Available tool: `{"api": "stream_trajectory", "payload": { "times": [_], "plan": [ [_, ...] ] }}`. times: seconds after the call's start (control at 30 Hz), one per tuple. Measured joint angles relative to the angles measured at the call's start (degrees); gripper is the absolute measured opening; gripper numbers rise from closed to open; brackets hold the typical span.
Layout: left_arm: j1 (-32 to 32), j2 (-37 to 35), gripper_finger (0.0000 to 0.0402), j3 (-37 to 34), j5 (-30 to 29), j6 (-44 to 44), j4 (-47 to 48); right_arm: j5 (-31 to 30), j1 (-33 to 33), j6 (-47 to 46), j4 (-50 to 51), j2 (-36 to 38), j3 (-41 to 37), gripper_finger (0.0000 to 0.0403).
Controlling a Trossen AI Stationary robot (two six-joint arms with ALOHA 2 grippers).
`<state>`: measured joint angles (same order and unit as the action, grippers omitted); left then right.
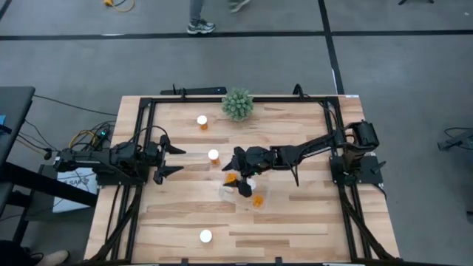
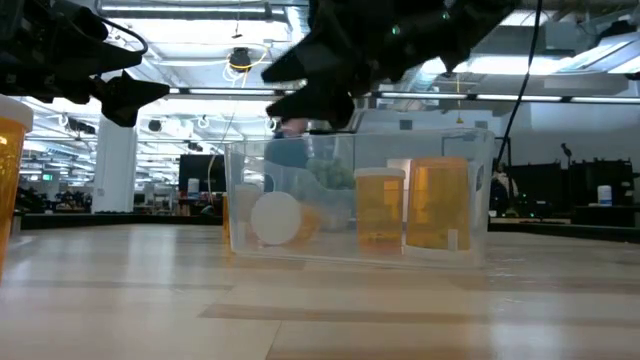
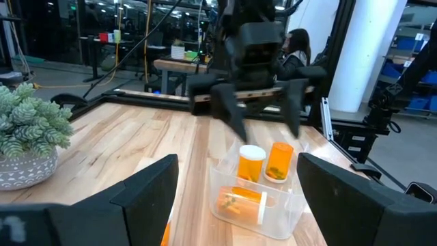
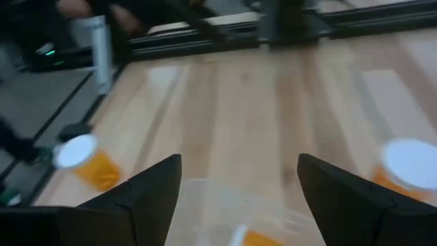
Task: Pick and place pill bottles into a basket
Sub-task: Put the orange pill bottle into the transparent bin
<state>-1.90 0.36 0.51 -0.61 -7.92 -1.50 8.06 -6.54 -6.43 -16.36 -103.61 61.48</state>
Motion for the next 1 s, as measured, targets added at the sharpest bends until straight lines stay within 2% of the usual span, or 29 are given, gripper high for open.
{"api": "stream_trajectory", "payload": {
  "times": [0.3,0.6,0.77,1.0],
  "plan": [
    [0.01,0.02,0.0290,0.02,-0.01,0.05,0.00,1.07,-3.16,5.26,11.85,0.02,6.05,0.0287],
    [0.01,0.00,0.0290,0.02,0.01,0.14,-0.02,0.98,-6.22,3.13,20.14,4.10,6.48,0.0287],
    [0.01,0.00,0.0290,0.02,0.01,0.17,0.00,-2.72,-9.20,1.68,24.01,9.01,6.50,0.0286],
    [0.00,0.01,0.0290,0.00,0.01,0.15,0.00,-7.27,-15.35,-5.35,30.96,14.28,6.50,0.0286]
  ]
}}
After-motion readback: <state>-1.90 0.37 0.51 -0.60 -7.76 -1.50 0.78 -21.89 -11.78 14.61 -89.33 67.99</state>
